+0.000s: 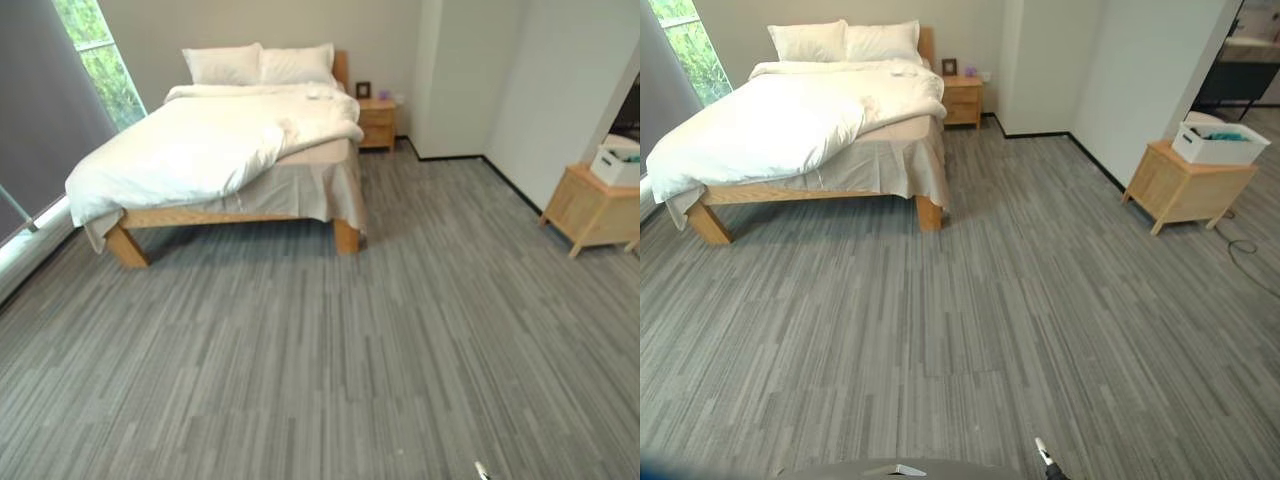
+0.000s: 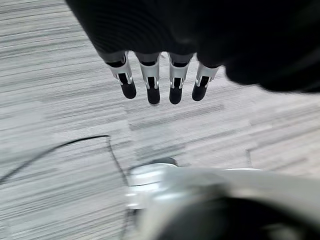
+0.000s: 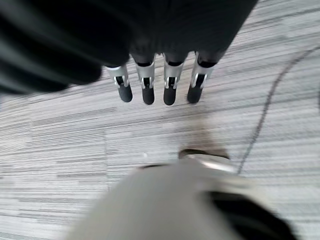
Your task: Making the bed.
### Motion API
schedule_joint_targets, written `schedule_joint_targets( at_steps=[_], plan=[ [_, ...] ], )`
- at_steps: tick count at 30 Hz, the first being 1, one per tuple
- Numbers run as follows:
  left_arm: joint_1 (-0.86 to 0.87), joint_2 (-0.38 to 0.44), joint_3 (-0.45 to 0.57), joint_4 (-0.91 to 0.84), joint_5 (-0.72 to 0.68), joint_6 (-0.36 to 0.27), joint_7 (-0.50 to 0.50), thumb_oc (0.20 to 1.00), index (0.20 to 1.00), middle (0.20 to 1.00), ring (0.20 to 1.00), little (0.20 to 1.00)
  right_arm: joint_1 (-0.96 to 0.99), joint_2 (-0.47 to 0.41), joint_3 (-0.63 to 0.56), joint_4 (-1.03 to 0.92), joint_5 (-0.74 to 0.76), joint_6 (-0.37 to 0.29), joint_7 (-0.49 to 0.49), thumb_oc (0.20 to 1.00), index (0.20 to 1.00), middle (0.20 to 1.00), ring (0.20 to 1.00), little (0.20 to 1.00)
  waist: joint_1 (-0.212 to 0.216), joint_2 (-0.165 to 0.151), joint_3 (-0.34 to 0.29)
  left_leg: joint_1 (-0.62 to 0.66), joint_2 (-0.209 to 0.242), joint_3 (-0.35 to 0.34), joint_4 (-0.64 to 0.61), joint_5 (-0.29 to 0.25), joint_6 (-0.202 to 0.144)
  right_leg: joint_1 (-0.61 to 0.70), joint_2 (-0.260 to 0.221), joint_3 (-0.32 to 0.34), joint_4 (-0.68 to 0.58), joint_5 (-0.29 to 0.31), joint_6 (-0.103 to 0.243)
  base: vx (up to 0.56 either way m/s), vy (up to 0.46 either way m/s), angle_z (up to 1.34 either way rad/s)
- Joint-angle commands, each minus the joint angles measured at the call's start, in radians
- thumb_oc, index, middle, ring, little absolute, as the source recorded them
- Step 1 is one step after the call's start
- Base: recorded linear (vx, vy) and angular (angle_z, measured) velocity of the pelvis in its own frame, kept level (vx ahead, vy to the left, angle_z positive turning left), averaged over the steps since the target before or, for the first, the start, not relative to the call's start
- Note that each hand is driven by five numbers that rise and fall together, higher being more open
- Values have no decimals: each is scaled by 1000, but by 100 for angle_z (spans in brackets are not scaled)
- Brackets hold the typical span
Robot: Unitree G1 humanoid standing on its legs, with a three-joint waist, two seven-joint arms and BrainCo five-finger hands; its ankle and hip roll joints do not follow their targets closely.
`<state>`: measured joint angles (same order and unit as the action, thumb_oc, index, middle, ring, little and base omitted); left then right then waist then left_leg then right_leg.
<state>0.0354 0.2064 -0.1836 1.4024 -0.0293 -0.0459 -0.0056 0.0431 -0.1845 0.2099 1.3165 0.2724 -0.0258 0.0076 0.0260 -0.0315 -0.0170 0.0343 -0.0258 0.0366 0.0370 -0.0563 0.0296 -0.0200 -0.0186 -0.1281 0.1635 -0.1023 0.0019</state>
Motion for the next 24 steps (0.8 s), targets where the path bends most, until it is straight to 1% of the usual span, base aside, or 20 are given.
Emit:
schedule_joint_targets(
  at_steps=[1, 3, 5, 6, 7, 8, 9, 10, 11, 12, 13, 14, 15, 16, 18, 19, 20, 22, 24],
  plan=[
    [-104, -30, 11, 52, -28, -29, -11, 1000, 1000, 1000, 1000, 1000, -55, 6, 9, 69, 7, -10, 10, 1000, 1000, 1000, 1000, 1000, -6, -23, 22, 102, 10, -13, -124, 37, -44, 133, -127, 18, -245, 184, 136, 0, 0, 0],
    [-106, -28, 11, 49, -28, -31, -12, 1000, 1000, 1000, 1000, 1000, -53, 4, 12, 77, -11, -7, 13, 1000, 1000, 1000, 1000, 1000, -4, -24, 24, 104, 10, -16, -124, 35, -44, 137, -128, 15, -245, 182, 136, 17, 12, 4],
    [-107, -26, 33, 31, -76, -44, -15, 1000, 1000, 1000, 1000, 1000, -50, 1, 6, 83, -6, -11, 13, 1000, 1000, 1000, 1000, 1000, 2, -26, 26, 104, 9, -22, -124, 36, -44, 141, -129, 6, -245, 179, 135, 9, 6, 3],
    [-113, -21, 50, 6, -118, -60, 1, 1000, 1000, 1000, 1000, 1000, -47, 3, -4, 79, 22, -17, 12, 1000, 1000, 1000, 1000, 1000, 7, -28, 27, 104, 8, -27, -124, 37, -45, 145, -131, -1, -247, 178, 136, 16, 4, 8],
    [-117, -18, 56, 2, -130, -61, 0, 1000, 1000, 1000, 1000, 1000, -47, 4, -11, 72, 39, -23, 10, 1000, 1000, 1000, 1000, 1000, 10, -28, 28, 104, 8, -31, -124, 38, -45, 147, -132, -6, -247, 177, 136, 18, 4, 17],
    [-130, -9, 75, -26, -191, -76, 10, 1000, 1000, 1000, 1000, 1000, -54, 2, -25, 31, 91, -38, 9, 1000, 1000, 1000, 1000, 1000, 12, -29, 32, 104, 7, -35, -124, 39, -47, 148, -132, -8, -247, 177, 137, 9, 1, 13],
    [-130, -9, 75, -26, -191, -76, 10, 1000, 1000, 1000, 1000, 1000, -54, 2, -25, 31, 91, -37, 9, 1000, 1000, 1000, 1000, 1000, 12, -29, 32, 104, 7, -35, -124, 39, -47, 149, -132, -8, -247, 177, 137, -7, 6, 13],
    [-137, 7, 86, -85, -229, -90, 27, 1000, 1000, 1000, 1000, 1000, -58, -5, -32, -26, 120, -49, 6, 1000, 1000, 1000, 1000, 1000, 12, -29, 36, 103, 8, -35, -124, 40, -48, 147, -132, -9, -246, 177, 138, -29, 12, 4],
    [-128, 36, 113, -228, -306, -111, 54, 1000, 1000, 1000, 1000, 1000, -44, -23, -44, -192, 160, -69, -7, 1000, 1000, 1000, 1000, 1000, 12, -26, 45, 102, 9, -36, -124, 43, -51, 146, -131, -9, -245, 178, 139, -35, 14, 2],
    [-114, 52, 115, -320, -325, -117, 61, 1000, 1000, 1000, 1000, 1000, -30, -37, -55, -293, 182, -80, -15, 1000, 1000, 1000, 1000, 1000, 10, -24, 50, 101, 11, -37, -124, 44, -52, 144, -130, -9, -244, 179, 140, 0, 0, 0],
    [-95, 71, 110, -413, -319, -119, 65, 1000, 1000, 1000, 1000, 1000, -15, -54, -69, -387, 200, -91, -25, 1000, 1000, 1000, 1000, 1000, 6, -22, 54, 101, 12, -37, -124, 46, -52, 142, -129, -7, -244, 180, 141, -9, 6, -3],
    [-94, 71, 110, -415, -319, -118, 66, 1000, 1000, 1000, 1000, 1000, -13, -54, -69, -389, 200, -90, -25, 1000, 1000, 1000, 1000, 1000, 6, -22, 54, 102, 12, -37, -124, 46, -52, 143, -128, -6, -244, 179, 141, 0, 0, 0],
    [-64, 107, 100, -548, -304, -118, 62, 1000, 1000, 1000, 1000, 1000, 5, -77, -92, -503, 194, -100, -33, 1000, 1000, 1000, 1000, 1000, 1, -17, 58, 102, 13, -33, -124, 46, -52, 141, -128, -3, -243, 181, 144, 0, 0, 0],
    [-27, 144, 115, -708, -310, -116, 59, 1000, 1000, 1000, 1000, 1000, 22, -117, -118, -672, 165, -106, -32, 1000, 1000, 1000, 1000, 1000, -3, -13, 60, 102, 13, -27, -124, 46, -52, 139, -128, 1, -245, 183, 146, 10, 34, -3],
    [-20, 150, 118, -740, -313, -119, 61, 1000, 1000, 1000, 1000, 1000, 26, -122, -122, -688, 153, -108, -38, 1000, 1000, 1000, 1000, 1000, -3, -11, 61, 103, 13, -27, -124, 46, -52, 140, -128, 1, -245, 183, 146, 14, 20, -4],
    [-6, 151, 126, -812, -334, -122, 56, 1000, 1000, 1000, 1000, 1000, 30, -131, -128, -742, 135, -109, -38, 1000, 1000, 1000, 1000, 1000, -2, -10, 63, 101, 14, -29, -124, 46, -51, 140, -129, 1, -245, 183, 147, 10, 11, -4],
    [-7, 151, 123, -833, -336, -122, 54, 1000, 1000, 1000, 1000, 1000, 33, -133, -128, -768, 124, -113, -42, 1000, 1000, 1000, 1000, 1000, -2, -9, 65, 100, 14, -30, -124, 46, -51, 139, -129, 0, -245, 183, 147, 0, 0, 0],
    [-12, 134, 116, -871, -352, -123, 60, 1000, 1000, 1000, 1000, 1000, 29, -126, -119, -819, 117, -115, -44, 1000, 1000, 1000, 1000, 1000, 2, -10, 73, 94, 14, -29, -124, 46, -50, 133, -130, -3, -249, 186, 148, 0, 0, 0],
    [-14, 128, 113, -873, -351, -121, 61, 1000, 1000, 1000, 1000, 1000, 29, -120, -114, -825, 122, -114, -43, 1000, 1000, 1000, 1000, 1000, 3, -11, 76, 89, 15, -26, -124, 47, -49, 129, -129, -2, -250, 187, 147, 0, 3, -3]
  ],
)
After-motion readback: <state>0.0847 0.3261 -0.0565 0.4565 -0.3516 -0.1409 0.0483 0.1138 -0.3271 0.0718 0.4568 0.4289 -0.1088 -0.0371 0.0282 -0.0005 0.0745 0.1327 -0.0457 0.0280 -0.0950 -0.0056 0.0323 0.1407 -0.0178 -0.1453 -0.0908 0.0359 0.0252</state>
